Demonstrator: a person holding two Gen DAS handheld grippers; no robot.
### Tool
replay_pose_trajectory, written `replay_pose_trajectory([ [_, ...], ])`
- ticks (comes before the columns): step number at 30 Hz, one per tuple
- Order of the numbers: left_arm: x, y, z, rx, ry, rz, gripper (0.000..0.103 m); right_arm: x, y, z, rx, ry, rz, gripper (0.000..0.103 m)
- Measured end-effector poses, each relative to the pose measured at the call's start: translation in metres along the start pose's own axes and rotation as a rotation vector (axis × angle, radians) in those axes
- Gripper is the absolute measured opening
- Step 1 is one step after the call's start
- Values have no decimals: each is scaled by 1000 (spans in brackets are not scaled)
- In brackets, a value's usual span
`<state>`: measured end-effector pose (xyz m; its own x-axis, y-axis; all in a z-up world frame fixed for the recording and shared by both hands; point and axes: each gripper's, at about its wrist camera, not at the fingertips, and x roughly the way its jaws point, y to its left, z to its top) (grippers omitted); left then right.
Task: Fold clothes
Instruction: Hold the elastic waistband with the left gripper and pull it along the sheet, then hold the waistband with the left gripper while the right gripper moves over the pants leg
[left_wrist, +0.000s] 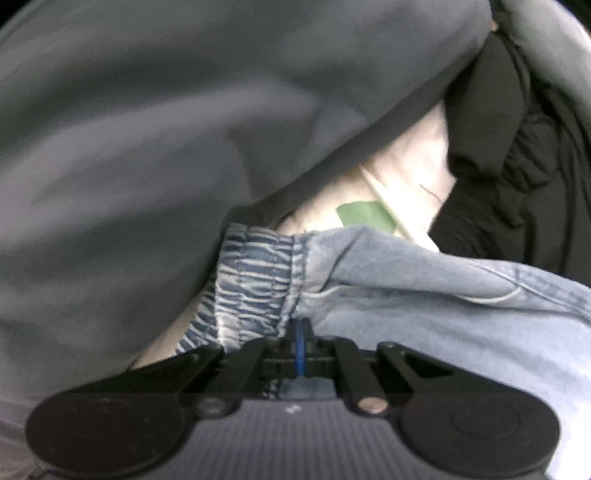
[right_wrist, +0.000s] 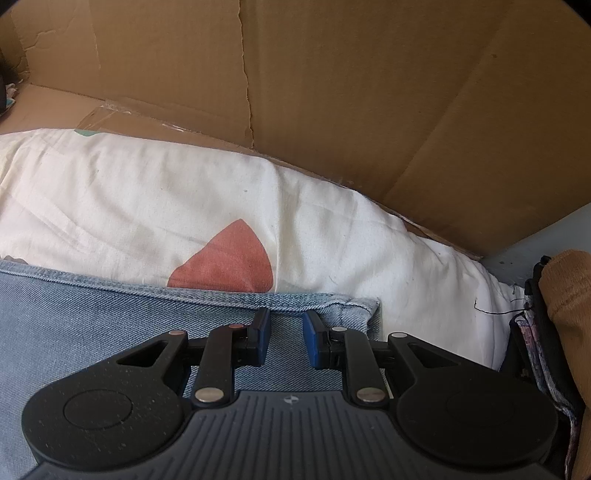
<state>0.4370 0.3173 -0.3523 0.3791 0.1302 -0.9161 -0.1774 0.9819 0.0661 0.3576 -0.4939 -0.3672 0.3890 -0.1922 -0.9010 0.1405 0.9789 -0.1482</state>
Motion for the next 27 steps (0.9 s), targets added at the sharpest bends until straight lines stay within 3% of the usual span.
replay_pose_trajectory([
  [4, -3, -18, 7, 32, 29, 75, 3, -2, 0, -1, 14, 2, -2, 25],
  [8, -22, -14, 10, 43, 54, 48, 4, -5, 1, 4, 25, 19, 9, 26],
  [14, -63, 14, 5, 49, 24, -6, 9, -33, -4, -10, 13, -18, 70, 26],
  [19, -90, 38, -10, 39, 23, -36, 9, -60, -10, -27, 12, -59, 122, 26],
  [27, -110, 70, -69, 14, 69, -58, 9, -108, -23, -54, -42, -107, 172, 26],
])
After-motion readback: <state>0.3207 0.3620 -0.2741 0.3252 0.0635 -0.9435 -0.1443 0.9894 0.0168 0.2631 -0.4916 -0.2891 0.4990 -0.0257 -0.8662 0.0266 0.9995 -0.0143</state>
